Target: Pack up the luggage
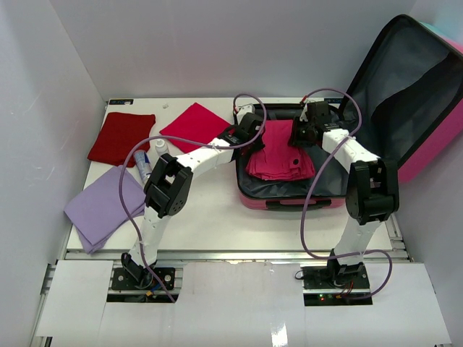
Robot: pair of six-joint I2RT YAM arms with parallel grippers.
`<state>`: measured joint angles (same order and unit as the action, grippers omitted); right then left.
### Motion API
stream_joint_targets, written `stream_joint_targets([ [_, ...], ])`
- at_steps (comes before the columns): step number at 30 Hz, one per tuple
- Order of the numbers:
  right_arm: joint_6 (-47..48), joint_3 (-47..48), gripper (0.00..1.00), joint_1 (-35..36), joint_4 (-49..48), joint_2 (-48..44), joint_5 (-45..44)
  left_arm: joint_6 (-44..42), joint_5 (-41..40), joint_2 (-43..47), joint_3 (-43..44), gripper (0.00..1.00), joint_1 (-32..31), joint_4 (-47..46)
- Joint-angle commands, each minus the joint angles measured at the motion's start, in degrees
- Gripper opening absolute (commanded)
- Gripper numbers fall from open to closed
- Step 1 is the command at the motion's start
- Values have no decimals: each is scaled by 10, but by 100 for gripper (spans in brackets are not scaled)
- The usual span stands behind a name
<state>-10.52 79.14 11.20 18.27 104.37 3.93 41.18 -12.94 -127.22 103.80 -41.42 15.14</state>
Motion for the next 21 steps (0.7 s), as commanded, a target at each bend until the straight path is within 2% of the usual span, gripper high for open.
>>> stream_joint_targets([
  [1,-11,16,8,-4,-93,4,28,-17,-63,30,-15,0,-2,-13],
  [5,-6,22,9,-4,-94,24,21,-26,-66,21,-14,1,-1,-14],
  [6,-4,22,12,-4,-93,29,17,-27,-61,18,-12,12,-1,-15],
  [8,-3,19,20,-5,-92,33,6,-29,-37,19,-16,26,3,-24],
  [11,2,15,30,-7,-93,34,5,-32,-24,26,-22,61,4,-31],
  [12,4,17,36,-7,-92,34,5,-36,-25,33,-22,65,4,-30],
  [14,5,23,46,-7,-80,32,-3,-44,-31,42,-21,67,4,-28],
  [19,3,57,61,-7,-38,13,-54,-62,-43,85,-17,71,4,-14],
  [21,-1,68,68,-7,-18,5,-82,-70,-38,99,-19,67,4,-15],
])
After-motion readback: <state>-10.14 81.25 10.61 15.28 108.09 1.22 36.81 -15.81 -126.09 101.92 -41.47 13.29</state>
